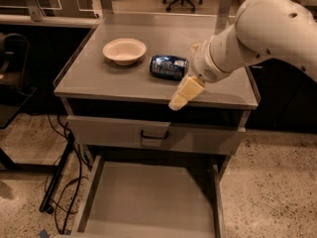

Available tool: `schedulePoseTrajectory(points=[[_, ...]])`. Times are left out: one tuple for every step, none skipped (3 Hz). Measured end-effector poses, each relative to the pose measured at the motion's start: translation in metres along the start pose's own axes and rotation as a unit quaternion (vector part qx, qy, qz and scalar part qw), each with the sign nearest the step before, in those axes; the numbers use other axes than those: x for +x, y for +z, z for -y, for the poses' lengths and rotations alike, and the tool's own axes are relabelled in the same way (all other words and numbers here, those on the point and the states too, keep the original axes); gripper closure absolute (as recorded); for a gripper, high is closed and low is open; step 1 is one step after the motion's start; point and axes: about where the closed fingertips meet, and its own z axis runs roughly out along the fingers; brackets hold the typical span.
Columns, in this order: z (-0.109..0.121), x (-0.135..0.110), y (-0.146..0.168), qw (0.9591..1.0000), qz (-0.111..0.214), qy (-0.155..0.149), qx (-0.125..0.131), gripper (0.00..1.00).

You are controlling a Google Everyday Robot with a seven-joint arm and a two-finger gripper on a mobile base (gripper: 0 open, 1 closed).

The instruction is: Place pepsi can into middle drawer

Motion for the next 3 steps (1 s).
schedulePoseTrajectory(points=[[0.024, 0.002, 0.022, 0.9999, 0.006, -0.009, -0.002, 0.00], [0.063, -0.008, 0.039, 0.9998, 0.015, -0.012, 0.010, 0.00], [0.054, -0.009, 0.043, 0.9999, 0.011, -0.009, 0.005, 0.00]])
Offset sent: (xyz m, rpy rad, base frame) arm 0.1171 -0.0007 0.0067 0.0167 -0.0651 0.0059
